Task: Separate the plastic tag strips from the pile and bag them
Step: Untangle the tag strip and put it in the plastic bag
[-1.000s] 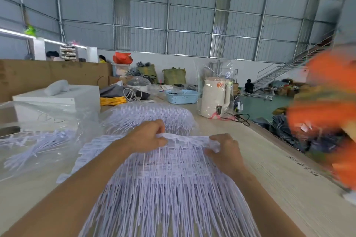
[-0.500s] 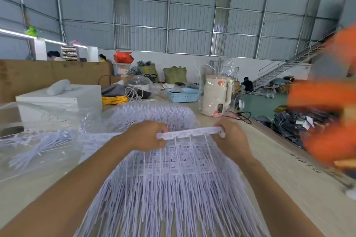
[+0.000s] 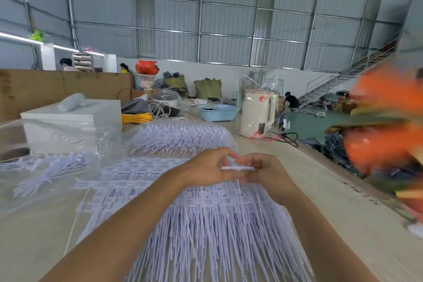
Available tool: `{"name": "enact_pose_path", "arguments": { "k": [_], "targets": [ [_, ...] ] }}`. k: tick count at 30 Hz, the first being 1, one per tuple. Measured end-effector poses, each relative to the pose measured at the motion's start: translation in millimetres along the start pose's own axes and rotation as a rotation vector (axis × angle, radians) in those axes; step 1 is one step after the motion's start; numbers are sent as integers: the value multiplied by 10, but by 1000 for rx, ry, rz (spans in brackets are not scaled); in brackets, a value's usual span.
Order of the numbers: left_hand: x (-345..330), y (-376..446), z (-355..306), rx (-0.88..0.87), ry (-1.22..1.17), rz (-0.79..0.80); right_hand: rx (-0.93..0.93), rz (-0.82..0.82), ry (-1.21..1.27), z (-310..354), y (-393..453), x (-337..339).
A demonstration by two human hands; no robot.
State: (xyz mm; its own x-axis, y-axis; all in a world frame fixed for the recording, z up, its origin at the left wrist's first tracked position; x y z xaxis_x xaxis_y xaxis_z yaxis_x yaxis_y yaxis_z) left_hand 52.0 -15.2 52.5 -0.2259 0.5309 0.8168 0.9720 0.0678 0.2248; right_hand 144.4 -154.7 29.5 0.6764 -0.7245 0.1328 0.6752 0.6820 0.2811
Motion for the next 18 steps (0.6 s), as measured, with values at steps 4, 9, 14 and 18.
{"name": "enact_pose_path", "arguments": {
  "k": [4,9,14,18],
  "targets": [
    [-177,133,-31,-22,-6,-121,-33,-12,110,24,14,36],
    [-178,143,-16,-42,-33,-165,-129,9,-23,-17,23,87],
    [-145,125,4,19,-127,-108,-83,87,-383,125,45,123],
    [-114,124,-2,105,-122,-38,-86,83,-439,198,54,143]
  ]
}}
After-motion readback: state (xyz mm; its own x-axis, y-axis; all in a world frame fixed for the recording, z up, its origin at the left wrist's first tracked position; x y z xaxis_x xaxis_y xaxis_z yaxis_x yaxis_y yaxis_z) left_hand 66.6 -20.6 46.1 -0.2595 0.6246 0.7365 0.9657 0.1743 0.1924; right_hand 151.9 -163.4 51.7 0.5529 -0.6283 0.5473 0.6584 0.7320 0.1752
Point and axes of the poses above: each hand's wrist, its own y-axis towards the middle knuckle, its own x-axis out of the back of the hand, z = x × y, the point moved 2 cm from there along y, towards the middle knuckle, and after that the axes turned 2 degrees about -x, right-handed, at the moved point
